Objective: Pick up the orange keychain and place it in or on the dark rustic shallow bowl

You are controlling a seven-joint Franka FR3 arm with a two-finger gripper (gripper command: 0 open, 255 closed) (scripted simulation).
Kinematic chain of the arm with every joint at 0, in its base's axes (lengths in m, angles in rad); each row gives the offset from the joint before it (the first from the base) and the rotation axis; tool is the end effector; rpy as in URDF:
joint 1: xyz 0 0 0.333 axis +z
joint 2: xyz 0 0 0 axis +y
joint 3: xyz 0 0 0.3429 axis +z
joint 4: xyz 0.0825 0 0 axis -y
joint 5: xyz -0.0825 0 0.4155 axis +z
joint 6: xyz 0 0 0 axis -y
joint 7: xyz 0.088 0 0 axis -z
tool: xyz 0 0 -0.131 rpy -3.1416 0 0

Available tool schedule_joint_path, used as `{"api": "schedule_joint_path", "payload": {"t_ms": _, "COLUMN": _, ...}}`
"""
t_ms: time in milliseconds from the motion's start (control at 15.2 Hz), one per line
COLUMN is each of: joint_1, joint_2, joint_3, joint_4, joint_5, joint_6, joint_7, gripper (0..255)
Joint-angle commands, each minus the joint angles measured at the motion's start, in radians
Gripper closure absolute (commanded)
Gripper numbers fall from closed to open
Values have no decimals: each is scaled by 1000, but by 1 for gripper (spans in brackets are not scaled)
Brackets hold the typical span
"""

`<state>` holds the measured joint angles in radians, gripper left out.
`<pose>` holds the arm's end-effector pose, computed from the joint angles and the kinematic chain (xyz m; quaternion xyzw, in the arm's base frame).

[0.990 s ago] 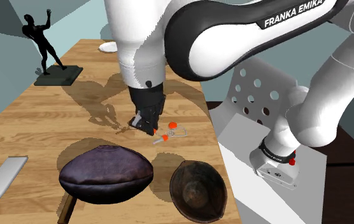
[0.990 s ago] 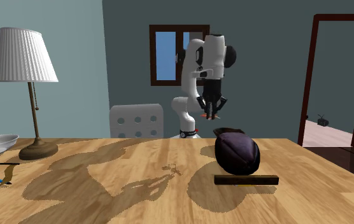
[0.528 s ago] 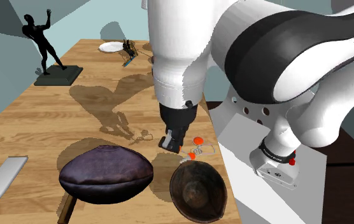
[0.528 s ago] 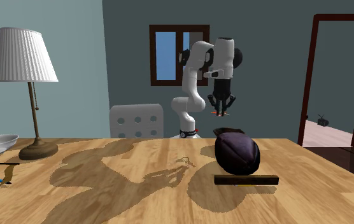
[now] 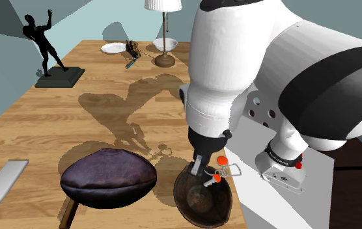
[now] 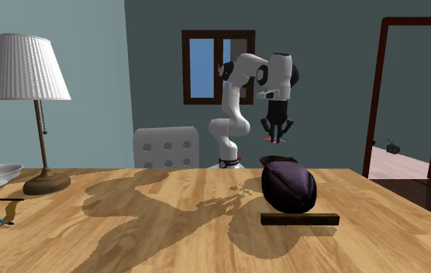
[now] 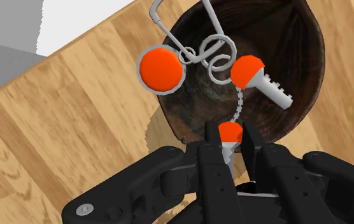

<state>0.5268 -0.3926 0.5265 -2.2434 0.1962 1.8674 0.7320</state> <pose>0.2014 0.4236 0.4888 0.9936 0.1120 -0.0058 0.0122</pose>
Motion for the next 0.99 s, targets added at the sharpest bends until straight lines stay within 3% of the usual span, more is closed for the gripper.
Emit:
{"api": "schedule_joint_path", "payload": {"t_ms": 0, "joint_1": 2, "joint_2": 2, "joint_3": 4, "joint_4": -23, "joint_5": 3, "joint_6": 25, "joint_7": 1, "gripper": 255}}
{"api": "schedule_joint_path", "payload": {"t_ms": 660, "joint_1": 2, "joint_2": 41, "joint_3": 31, "joint_4": -123, "joint_5": 3, "joint_6": 163, "joint_7": 8, "gripper": 255}}
{"api": "schedule_joint_path", "payload": {"t_ms": 924, "joint_1": 2, "joint_2": 41, "joint_3": 31, "joint_4": -123, "joint_5": 3, "joint_6": 163, "joint_7": 8, "gripper": 255}}
